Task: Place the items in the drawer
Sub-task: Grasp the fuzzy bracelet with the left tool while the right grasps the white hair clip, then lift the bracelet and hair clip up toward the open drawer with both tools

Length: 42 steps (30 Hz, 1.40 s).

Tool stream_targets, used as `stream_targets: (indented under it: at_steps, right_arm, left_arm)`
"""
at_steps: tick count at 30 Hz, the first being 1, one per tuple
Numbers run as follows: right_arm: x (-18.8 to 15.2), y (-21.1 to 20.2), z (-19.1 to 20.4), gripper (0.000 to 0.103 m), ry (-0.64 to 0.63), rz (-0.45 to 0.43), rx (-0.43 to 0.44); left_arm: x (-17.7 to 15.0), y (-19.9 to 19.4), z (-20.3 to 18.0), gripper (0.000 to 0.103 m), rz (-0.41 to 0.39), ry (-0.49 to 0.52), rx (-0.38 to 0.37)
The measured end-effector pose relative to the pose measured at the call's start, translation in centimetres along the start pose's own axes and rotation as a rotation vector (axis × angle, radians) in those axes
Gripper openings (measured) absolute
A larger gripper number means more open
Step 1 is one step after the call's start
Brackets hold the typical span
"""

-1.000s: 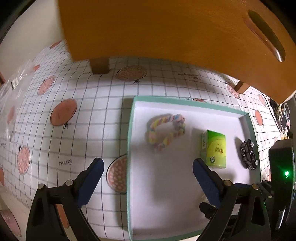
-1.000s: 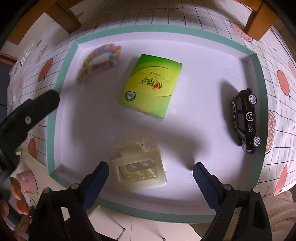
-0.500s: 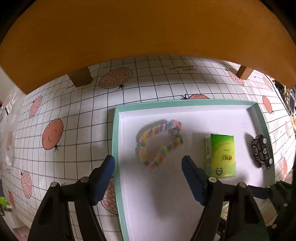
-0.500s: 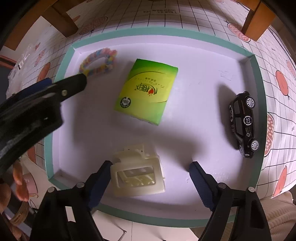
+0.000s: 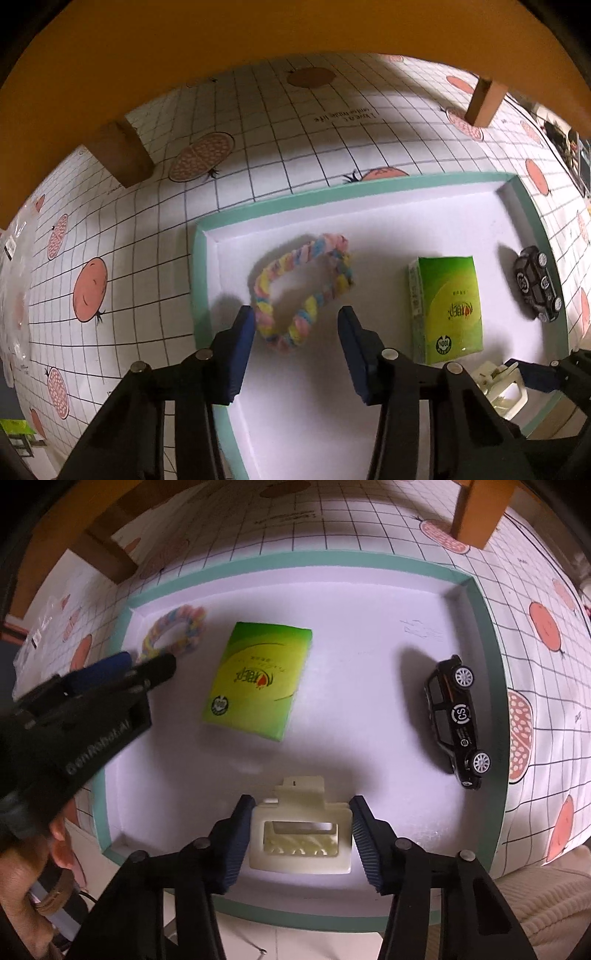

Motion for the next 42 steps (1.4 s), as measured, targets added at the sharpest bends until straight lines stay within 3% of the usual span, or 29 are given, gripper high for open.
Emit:
stream_targets:
  at_steps: [11,17,27,32,42]
  right_arm:
    - [1.1,0.2,0.0,0.055,0.013,-0.005,0.015]
    - [-1.0,-0.8,-0.2,0.055,0.018,-0.009,0.02]
    - [-1.7,-2.0,-1.2,0.055,0.027,-0.013,0.033]
    - [-1.8,-2.2,-1.4,0.055,0.032,-0.014,0.039]
    - [-1.7,-2.8,-2.2,0.055,0.043,-0.012,0.056]
  left_arm:
    - [-0.2,0.2,-0.7,0.028,0.009,0.018,-0.008]
    - [-0.9,-0.2,-0.6,0.025,0.019,0.002,-0.022]
    - [-2.7,-0.5,-0.4,0.019,0.039,-0.043,-0.062]
    - [-3.7,-0.7,-0.2,0.011,0.047,-0.072,-0.079]
    - [-5.9,-1.5,1.4,0.009,0.046,-0.142,-0.135]
Point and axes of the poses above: each gripper's, at about its wrist camera, not at the fingertips, and y roughly the way its jaws point, z to its left, x to its top, the point moved 4 cm from there along y, roughly the way its jaws point, and after that the axes turned 4 degrees about z, right-handed, at the moved point
